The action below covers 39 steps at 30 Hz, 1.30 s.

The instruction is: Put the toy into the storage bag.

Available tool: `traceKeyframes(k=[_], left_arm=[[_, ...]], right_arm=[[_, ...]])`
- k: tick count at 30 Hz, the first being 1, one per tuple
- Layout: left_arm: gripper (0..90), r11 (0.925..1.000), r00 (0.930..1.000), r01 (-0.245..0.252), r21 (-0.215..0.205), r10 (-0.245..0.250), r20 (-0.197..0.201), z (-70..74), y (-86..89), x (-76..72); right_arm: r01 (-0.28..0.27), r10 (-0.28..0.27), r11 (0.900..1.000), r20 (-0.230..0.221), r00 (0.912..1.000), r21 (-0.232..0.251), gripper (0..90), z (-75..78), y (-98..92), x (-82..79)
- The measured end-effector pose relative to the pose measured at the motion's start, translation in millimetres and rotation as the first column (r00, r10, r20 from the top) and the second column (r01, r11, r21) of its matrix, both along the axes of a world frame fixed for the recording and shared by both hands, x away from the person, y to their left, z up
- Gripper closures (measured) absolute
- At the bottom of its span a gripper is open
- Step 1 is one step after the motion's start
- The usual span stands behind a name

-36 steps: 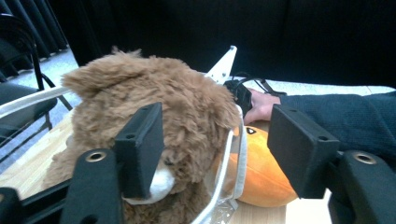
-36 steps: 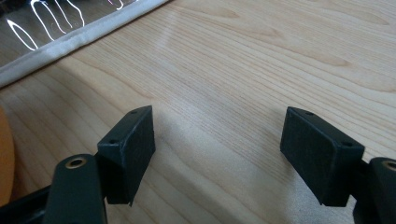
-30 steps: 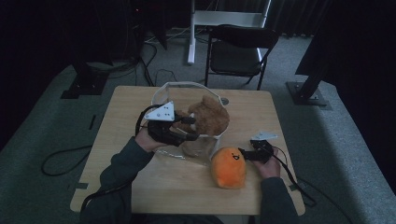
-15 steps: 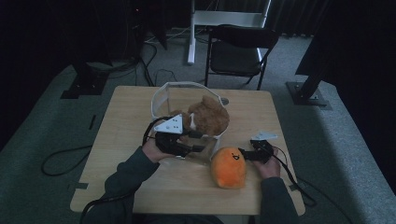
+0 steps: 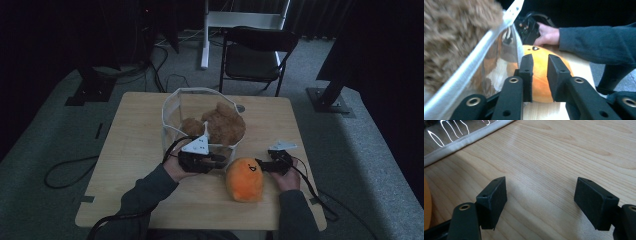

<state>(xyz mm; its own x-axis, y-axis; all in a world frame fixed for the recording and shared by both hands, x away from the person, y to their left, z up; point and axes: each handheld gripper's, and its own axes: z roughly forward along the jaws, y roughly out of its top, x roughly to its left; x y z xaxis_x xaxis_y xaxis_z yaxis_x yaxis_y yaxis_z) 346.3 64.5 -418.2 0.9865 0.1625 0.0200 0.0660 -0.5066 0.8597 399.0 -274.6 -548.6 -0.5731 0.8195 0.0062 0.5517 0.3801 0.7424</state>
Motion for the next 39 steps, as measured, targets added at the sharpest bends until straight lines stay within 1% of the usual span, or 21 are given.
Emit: traceKeyframes(k=[1,5,11,15,24,29,34,39], left_arm=[[78.1,1.0,0.9999,-0.008,0.001,0.008,-0.008,-3.0,-1.0,1.4],[81.8,0.9991,0.999,-0.041,0.007,0.041,-0.016,-11.6,-4.4,6.7],[83.9,0.9961,0.9962,-0.087,0.01,0.087,0.003,-18.7,-12.8,12.8],[84.4,0.9954,0.9954,-0.095,0.004,0.095,0.01,-19.3,-16.4,15.2],[84.3,0.9922,0.9913,-0.124,0.015,0.123,0.046,-18.4,-32.5,22.8],[83.5,0.9907,0.99,-0.135,0.011,0.135,0.042,-18.8,-42.1,29.7],[82.1,0.9894,0.9892,-0.145,-0.004,0.145,0.02,-20.4,-48.9,35.9],[79.9,0.9893,0.9893,-0.144,-0.021,0.144,-0.027,-21.6,-53.7,43.8]], right_arm=[[0.0,0.0,1.0,0.0,1.0,0.0,25.4,0.0,0.0,0.0],[0.0,0.0,1.0,0.0,1.0,0.0,25.4,0.0,0.0,0.0],[0.0,0.0,1.0,0.0,1.0,0.0,25.4,0.0,0.0,0.0],[0.0,0.0,1.0,-0.001,1.0,0.002,25.4,0.0,0.0,0.0],[0.001,-0.001,1.0,-0.001,1.0,0.002,25.4,0.1,0.1,-0.1],[0.001,-0.001,1.0,-0.002,1.0,0.003,25.5,0.1,-0.1,0.0],[0.001,-0.001,1.0,-0.004,1.0,0.004,25.6,0.1,-0.2,0.0],[0.001,-0.001,1.0,-0.003,1.0,0.003,25.6,0.2,-0.2,-0.1]])
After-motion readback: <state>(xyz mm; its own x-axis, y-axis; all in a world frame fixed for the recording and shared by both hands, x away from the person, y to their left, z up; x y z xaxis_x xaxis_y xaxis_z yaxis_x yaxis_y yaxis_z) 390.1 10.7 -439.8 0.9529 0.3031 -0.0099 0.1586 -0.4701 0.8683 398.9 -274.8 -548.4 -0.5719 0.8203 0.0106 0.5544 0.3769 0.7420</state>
